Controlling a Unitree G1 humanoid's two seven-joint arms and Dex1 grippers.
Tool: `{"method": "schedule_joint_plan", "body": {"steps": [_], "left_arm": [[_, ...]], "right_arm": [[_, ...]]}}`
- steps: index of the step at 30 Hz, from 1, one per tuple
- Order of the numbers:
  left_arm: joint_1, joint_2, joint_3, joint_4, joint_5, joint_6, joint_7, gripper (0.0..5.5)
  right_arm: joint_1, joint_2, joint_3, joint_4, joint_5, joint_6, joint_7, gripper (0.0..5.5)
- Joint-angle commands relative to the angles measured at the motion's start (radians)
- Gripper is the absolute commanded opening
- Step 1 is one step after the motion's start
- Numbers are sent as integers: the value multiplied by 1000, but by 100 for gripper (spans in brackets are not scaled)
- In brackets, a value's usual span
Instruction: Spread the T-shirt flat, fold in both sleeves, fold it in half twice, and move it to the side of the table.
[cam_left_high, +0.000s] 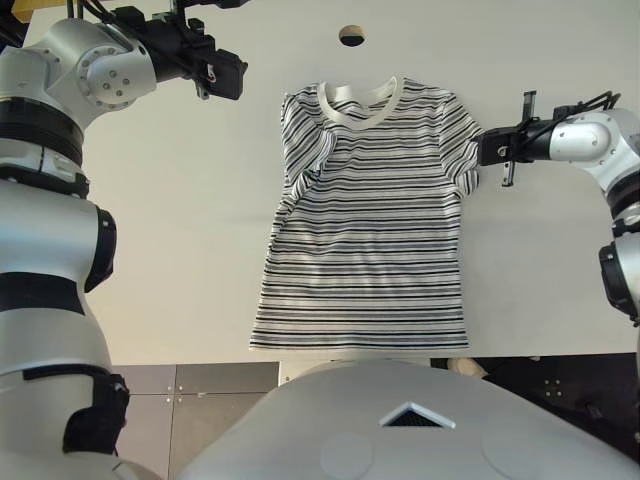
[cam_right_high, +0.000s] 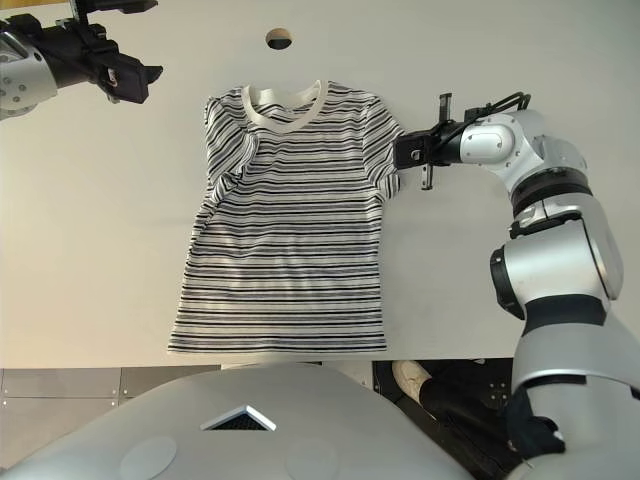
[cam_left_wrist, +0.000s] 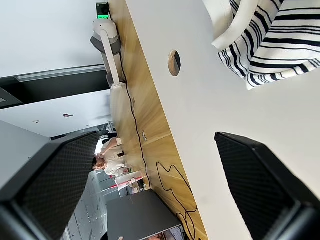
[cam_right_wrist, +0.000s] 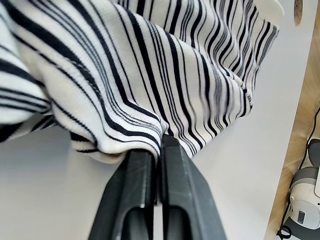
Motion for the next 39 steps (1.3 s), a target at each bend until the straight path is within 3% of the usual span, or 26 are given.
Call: {"method": "schedule_joint_plan", "body": {"steps": [1, 11, 24, 32, 38, 39], "left_arm": [[8, -1, 10, -8, -14, 4, -8, 431], [25, 2, 13, -30, -22, 7, -16, 431], [72, 3, 23, -75, -42, 14, -35, 431], [95, 4, 37, -90, -53, 21, -47, 431], [108, 6, 39, -100, -57, 25, -51, 431], [110, 5, 40, -101, -57, 26, -51, 431]], "right_arm": [[21, 0, 8, 10, -10, 15, 18, 13], [-96, -10, -21, -4, 7, 11, 13, 13], [-123, 90, -42, -63, 63, -70, 142, 13], [-130, 206, -119, -113, 204, 49, 286, 13], [-100, 250, -95, -150, 196, 146, 355, 13], [-95, 253, -91, -157, 194, 158, 368, 33]]}}
